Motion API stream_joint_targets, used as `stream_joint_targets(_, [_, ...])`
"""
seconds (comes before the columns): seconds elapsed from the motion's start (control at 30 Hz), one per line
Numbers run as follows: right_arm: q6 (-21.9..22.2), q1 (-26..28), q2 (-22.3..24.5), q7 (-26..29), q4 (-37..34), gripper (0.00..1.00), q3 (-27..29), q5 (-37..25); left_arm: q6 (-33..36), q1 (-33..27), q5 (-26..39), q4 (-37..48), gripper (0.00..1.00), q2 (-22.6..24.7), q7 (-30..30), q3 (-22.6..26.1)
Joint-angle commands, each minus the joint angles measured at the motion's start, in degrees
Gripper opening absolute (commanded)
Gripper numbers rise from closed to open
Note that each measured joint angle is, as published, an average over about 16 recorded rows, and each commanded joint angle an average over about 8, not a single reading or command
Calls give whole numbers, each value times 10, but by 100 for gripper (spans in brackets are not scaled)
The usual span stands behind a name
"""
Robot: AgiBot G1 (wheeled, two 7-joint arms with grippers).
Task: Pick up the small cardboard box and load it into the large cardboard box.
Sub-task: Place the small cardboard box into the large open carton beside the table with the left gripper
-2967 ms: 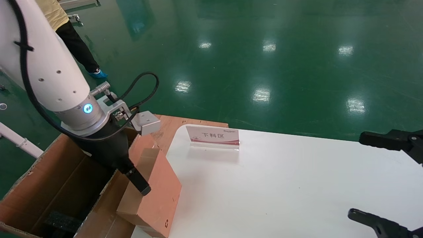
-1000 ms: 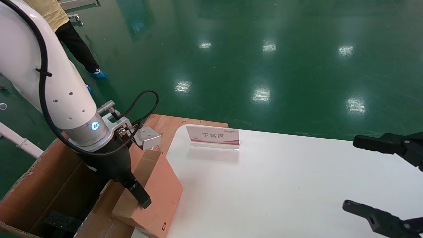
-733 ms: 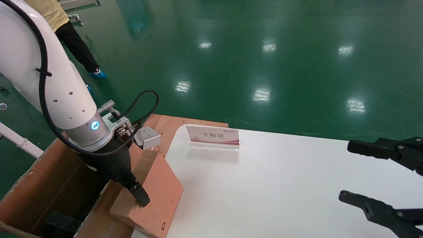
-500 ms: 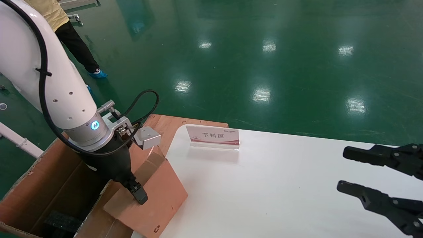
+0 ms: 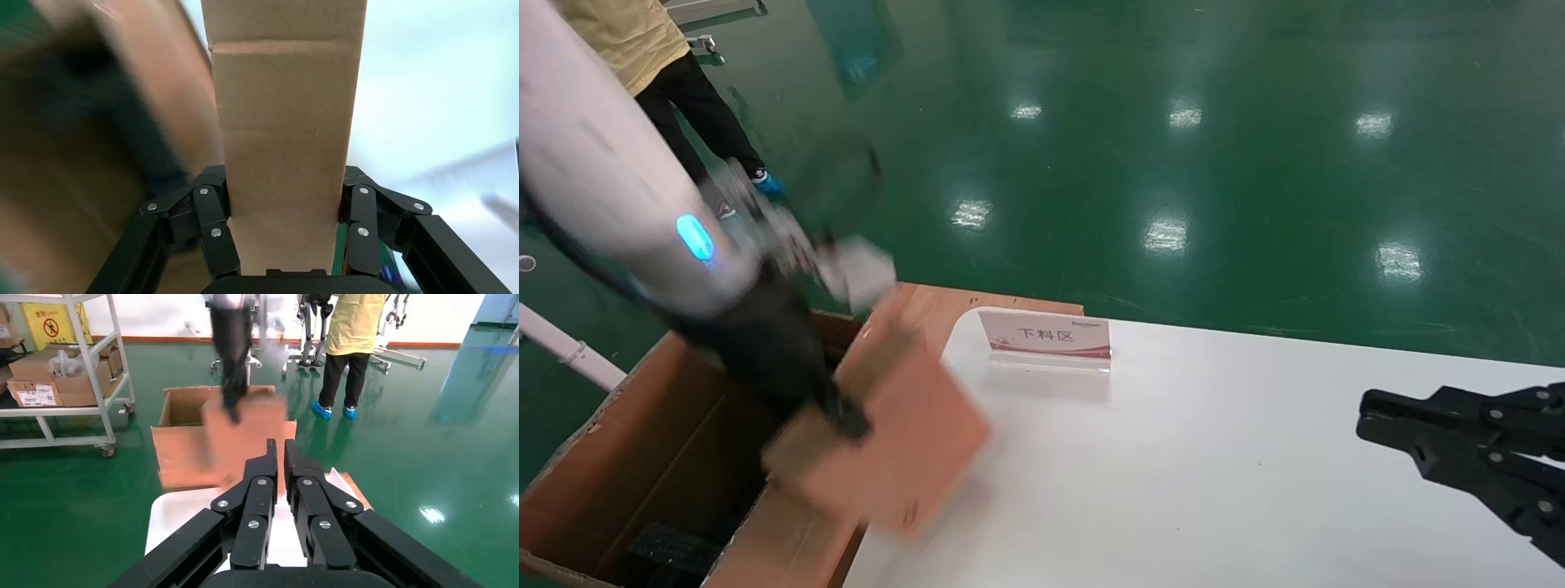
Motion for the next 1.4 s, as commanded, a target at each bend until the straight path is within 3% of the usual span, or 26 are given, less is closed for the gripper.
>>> stream_joint_targets(0.03, [0,0,0,0,0,0,0,0,15,-44,-1,-1,0,-7,-1,-11])
stream_joint_targets(0.23, [0,0,0,0,0,0,0,0,25,-171,1,21,0,-6,18,-11])
stream_joint_targets(0.43, [0,0,0,0,0,0,-1,0,48,-243,15,58,0,4,62,25])
stream_joint_targets(0.6, [0,0,0,0,0,0,-1,0,69,-279,5,72,0,13,95,112])
stream_joint_targets(0.8, [0,0,0,-1,0,0,-1,1,68,-290,-20,86,0,25,110,259])
stream_joint_targets(0.93, [0,0,0,-1,0,50,-1,1,65,-293,-39,100,0,30,119,343])
stream_joint_targets(1.07, [0,0,0,-1,0,100,-1,1,59,-294,-59,110,0,22,125,388])
stream_joint_targets(1.4, [1,0,1,-1,0,100,-2,1,42,-286,-35,86,0,-40,93,385])
